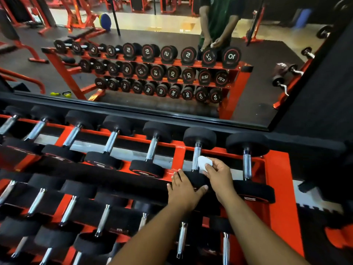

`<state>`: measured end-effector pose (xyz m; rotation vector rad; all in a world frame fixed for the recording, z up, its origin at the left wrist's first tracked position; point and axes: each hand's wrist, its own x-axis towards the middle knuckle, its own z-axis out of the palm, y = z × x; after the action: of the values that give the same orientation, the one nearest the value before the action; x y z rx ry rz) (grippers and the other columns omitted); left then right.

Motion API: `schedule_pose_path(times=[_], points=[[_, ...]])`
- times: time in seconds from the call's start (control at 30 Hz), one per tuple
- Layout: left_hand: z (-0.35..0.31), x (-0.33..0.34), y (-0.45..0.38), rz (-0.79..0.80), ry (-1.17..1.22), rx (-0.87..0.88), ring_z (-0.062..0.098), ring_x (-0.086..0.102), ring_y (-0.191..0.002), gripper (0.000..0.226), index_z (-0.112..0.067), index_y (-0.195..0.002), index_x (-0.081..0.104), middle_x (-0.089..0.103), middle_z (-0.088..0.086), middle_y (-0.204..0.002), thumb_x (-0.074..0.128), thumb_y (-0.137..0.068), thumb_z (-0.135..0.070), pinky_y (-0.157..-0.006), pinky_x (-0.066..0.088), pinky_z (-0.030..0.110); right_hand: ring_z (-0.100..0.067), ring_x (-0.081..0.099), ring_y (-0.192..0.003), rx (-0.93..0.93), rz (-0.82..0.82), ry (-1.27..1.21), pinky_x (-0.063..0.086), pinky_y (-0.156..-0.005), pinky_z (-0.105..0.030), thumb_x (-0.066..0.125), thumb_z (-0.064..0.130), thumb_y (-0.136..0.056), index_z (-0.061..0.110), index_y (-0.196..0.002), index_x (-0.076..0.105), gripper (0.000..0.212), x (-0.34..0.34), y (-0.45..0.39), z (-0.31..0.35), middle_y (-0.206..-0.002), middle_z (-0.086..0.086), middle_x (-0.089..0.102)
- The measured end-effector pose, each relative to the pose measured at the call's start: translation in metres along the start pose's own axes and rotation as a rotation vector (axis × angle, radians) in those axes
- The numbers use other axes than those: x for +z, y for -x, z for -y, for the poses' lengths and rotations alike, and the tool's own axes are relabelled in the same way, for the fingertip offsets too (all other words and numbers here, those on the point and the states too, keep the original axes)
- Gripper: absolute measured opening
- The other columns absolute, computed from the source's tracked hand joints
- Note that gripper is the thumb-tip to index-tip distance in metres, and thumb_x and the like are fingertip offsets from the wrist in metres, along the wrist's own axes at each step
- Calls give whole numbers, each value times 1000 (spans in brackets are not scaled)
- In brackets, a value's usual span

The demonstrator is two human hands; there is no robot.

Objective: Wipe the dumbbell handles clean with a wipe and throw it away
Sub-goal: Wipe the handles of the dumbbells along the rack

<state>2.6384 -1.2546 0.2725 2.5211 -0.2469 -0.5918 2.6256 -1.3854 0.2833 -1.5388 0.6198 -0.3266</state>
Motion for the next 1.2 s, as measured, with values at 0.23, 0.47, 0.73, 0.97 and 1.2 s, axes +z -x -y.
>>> schedule_pose_path(times=[0.23,0.47,0.73,0.97,1.2], points=[[-20,25,-3,-124,62,-99,41,-4,-155,126,3,-157,-11,-5,29,-165,59,-84,-73,-126,3,50,-3,72,-85,55,-23,-85,58,-77,-19,53,-1,-100,12,-114,69,25,-1,1,3,-108,-5,72],[-24,21,-5,-94,32,-135,42,-4,-155,129,3,-157,-12,-5,29,-165,61,-83,-73,-126,0,51,-1,63,-109,-244,177,557,50,-98,-26,60,12,-96,30,-114,73,29,-19,-25,14,-113,17,71],[-29,18,-7,-129,-55,-192,36,3,-156,131,2,-158,-5,5,24,-167,63,-79,-76,-125,2,55,-17,64,-116,-698,584,1031,48,-95,-23,60,7,-92,23,-122,72,36,-23,-70,5,-127,3,69],[-59,23,-8,-197,-42,-369,34,2,-157,135,5,-158,-3,5,23,-167,73,-71,-63,-126,2,53,-21,66,-113,-1226,1039,1387,55,-91,-38,51,25,-86,20,-117,69,36,-17,-104,2,-119,-1,70],[-61,25,-16,-184,-10,-429,32,-4,-157,146,1,-159,-6,1,19,-169,83,-64,-65,-127,2,52,-22,34,-148,-1355,1101,1664,29,-112,-68,31,25,-91,17,-153,41,64,-28,-132,-7,-159,-6,38]])
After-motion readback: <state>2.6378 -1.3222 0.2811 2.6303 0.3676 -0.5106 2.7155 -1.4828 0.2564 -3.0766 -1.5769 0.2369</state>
